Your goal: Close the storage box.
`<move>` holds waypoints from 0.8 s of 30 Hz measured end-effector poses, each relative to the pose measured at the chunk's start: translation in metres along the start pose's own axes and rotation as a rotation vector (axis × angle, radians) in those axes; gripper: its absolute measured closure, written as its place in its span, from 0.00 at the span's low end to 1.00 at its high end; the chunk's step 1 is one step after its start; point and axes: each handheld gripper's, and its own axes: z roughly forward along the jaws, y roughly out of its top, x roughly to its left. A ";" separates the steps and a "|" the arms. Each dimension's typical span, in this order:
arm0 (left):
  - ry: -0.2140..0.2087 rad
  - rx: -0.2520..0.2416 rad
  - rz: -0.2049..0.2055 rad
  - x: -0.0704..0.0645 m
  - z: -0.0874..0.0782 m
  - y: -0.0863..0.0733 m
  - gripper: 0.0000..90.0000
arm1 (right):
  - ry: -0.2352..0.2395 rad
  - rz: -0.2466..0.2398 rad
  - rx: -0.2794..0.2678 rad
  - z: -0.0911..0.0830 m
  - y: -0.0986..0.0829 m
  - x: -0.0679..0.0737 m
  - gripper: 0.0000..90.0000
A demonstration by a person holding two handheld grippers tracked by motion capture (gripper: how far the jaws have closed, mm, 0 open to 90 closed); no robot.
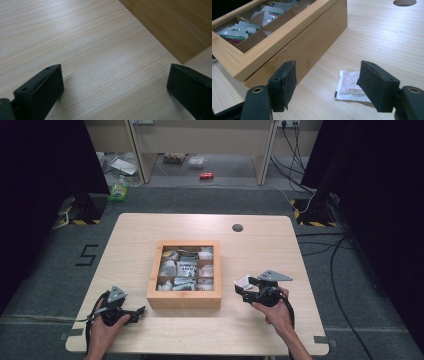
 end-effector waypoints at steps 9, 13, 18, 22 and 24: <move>-0.001 0.000 0.000 0.000 0.000 0.000 0.00 | -0.028 -0.011 0.019 -0.009 -0.011 -0.004 0.31; -0.001 0.000 0.001 0.000 0.000 0.000 0.00 | -0.039 -0.004 0.024 -0.014 -0.015 -0.006 0.30; -0.001 0.000 0.001 0.000 0.000 0.000 0.00 | -0.057 -0.005 0.033 -0.021 -0.021 -0.008 0.29; -0.001 0.000 0.001 0.000 0.000 0.000 0.00 | -0.073 -0.008 0.051 -0.024 -0.026 -0.009 0.27; -0.001 0.000 0.001 0.000 0.000 0.000 0.00 | -0.077 -0.006 0.060 -0.026 -0.029 -0.009 0.26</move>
